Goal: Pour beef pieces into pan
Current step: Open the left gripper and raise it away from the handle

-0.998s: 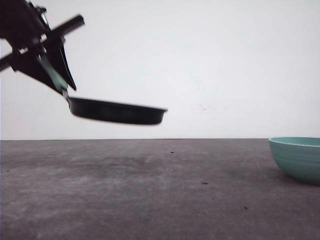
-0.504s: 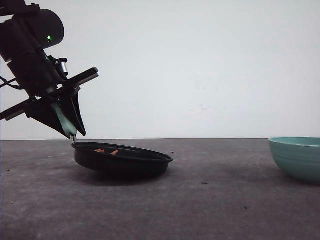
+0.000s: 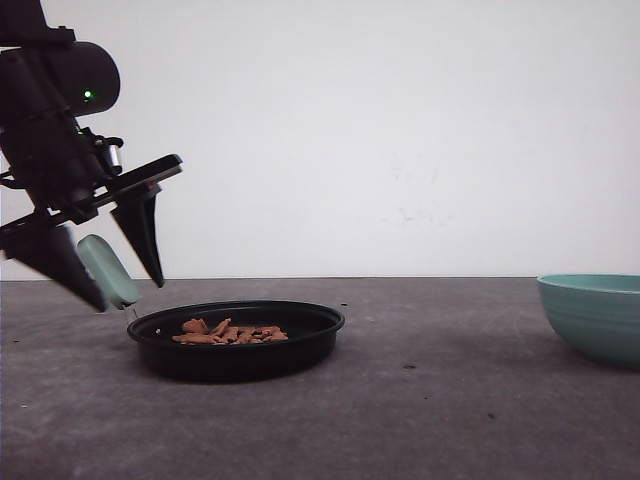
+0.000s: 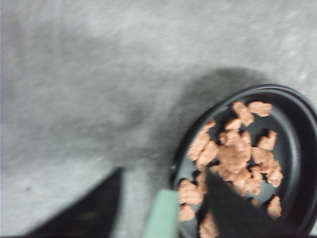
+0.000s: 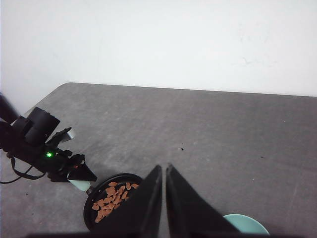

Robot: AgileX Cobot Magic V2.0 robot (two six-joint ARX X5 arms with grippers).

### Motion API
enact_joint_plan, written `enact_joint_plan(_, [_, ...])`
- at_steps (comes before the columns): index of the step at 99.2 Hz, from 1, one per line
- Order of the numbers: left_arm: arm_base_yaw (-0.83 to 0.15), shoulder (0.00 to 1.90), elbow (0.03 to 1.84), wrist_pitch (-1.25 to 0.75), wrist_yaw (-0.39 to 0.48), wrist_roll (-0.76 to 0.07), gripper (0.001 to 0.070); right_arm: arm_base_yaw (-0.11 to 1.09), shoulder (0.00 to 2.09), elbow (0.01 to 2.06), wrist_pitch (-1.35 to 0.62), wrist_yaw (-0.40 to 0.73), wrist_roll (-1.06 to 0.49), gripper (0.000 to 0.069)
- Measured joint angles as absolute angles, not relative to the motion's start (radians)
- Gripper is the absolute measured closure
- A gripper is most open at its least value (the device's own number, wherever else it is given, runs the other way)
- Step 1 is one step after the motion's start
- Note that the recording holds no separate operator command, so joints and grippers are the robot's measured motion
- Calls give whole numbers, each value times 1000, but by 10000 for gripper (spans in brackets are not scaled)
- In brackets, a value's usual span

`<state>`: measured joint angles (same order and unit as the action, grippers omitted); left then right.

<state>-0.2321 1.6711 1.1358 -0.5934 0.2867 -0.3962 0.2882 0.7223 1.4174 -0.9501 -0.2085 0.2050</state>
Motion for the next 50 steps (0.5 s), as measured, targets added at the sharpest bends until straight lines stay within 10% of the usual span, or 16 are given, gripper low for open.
enact_joint_plan(26, [-186,1670,1136,-631,294,-385,14,288,722,1417,-953,-209,205,680])
enact_joint_plan(50, [-99,1525,1136,-654,258,-382,17,288,722,1417,-954,-208,202,680])
